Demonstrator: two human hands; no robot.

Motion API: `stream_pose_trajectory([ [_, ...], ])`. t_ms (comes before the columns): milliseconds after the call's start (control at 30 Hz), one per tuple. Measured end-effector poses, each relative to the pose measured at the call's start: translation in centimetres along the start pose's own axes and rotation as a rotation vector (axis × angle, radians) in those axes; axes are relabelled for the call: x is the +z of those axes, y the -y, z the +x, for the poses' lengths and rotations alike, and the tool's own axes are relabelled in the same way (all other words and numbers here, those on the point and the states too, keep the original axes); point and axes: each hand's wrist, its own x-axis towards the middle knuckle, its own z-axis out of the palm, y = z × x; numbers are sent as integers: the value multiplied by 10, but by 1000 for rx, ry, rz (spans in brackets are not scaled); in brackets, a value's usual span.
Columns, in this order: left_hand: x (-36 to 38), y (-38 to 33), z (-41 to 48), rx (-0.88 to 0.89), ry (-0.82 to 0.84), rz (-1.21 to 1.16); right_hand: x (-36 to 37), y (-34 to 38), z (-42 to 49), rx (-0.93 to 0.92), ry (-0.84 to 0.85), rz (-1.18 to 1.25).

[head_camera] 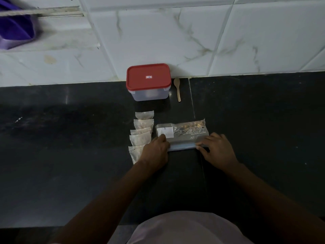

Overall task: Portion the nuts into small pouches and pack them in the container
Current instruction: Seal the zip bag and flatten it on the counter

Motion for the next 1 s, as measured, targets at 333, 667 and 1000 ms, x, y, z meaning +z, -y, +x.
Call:
stream_pose_trajectory([
  [333, -6, -1, 17, -34, -60, 92, 3, 2, 21, 70, -90, 4],
  [667, -1, -5, 18, -85, -43, -14, 11, 1, 9, 43, -37, 96],
  [1000, -9, -1, 29, -118, -19, 8, 4, -4, 31, 79, -71, 103],
])
